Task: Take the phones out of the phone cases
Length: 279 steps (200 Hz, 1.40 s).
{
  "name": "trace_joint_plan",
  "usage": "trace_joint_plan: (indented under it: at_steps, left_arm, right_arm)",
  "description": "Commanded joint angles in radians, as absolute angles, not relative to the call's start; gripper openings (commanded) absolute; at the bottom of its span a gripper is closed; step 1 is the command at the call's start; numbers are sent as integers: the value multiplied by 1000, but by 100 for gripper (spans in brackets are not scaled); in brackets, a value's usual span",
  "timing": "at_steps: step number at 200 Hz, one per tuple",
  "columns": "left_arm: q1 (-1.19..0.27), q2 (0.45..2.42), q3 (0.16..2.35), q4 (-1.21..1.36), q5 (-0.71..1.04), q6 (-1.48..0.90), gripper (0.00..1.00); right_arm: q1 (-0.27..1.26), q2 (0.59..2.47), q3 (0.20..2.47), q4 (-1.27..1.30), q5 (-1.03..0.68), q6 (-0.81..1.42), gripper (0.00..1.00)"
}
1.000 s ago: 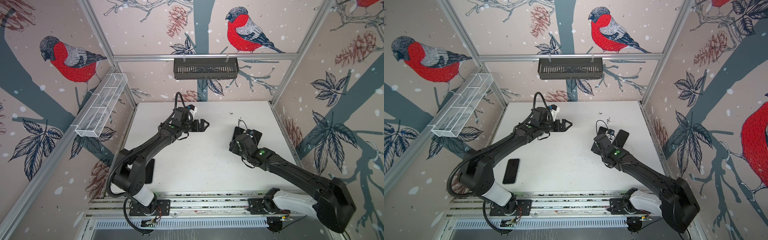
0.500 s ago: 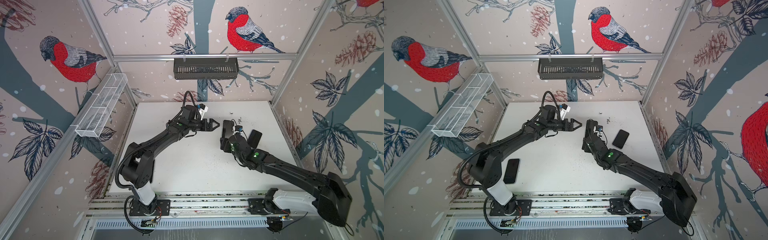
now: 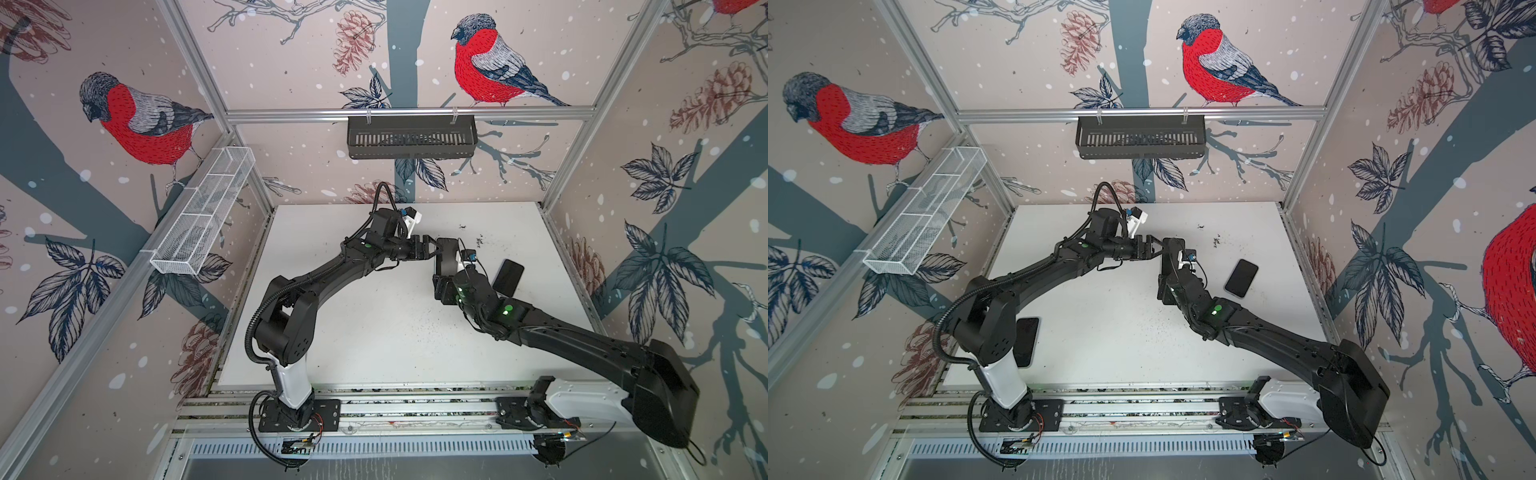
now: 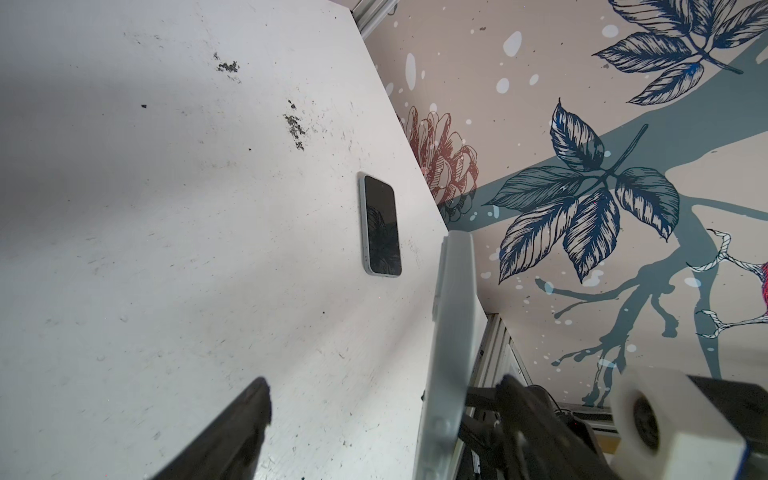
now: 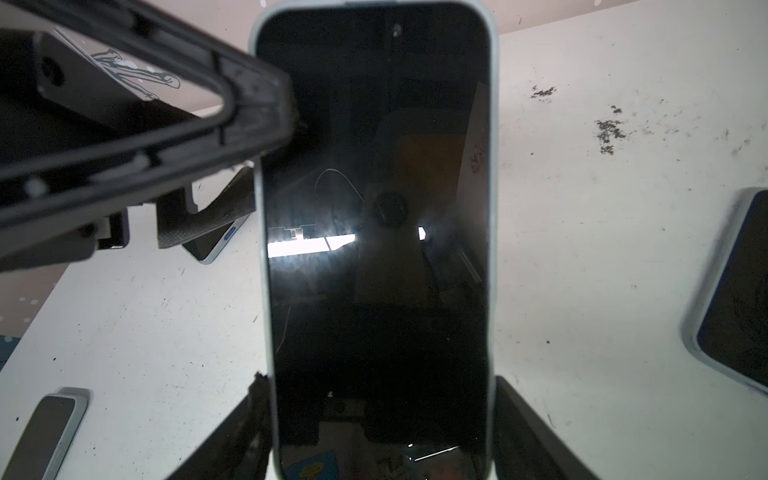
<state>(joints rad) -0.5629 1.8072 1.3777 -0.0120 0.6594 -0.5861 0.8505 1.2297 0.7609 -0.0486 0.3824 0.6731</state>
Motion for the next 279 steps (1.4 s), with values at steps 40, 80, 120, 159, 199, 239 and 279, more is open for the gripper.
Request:
trace_joint_plan:
  at_steps: [40,80,120,159,199,239,279]
  left_arm:
    - [-564,1828,1413,29,683,-596,52]
    - [-565,1840,1422,27,693,-598,32]
    - [-564,1842,1427,30,706,-593,3]
    - [-557,1822,1426,26,694,-600,0]
    - [-513,1779,1446,9,635,-617,0]
    - [-440,1724,1481,1,566,-617,0]
    - [-395,1680,1539,-37,484,-587,0]
  right_arm:
    - [861,1249,778,19,377,632,33]
    - [862,1249,779,23,377,623,33]
    - [861,1277,784,27,377,618,33]
    - [862,1298,813,15,374,620,61]
    - [860,1303,866,2,360,615,91]
    - [858,1278,918,4,348,606,100]
    - [825,1205,913,44,330,641,100]
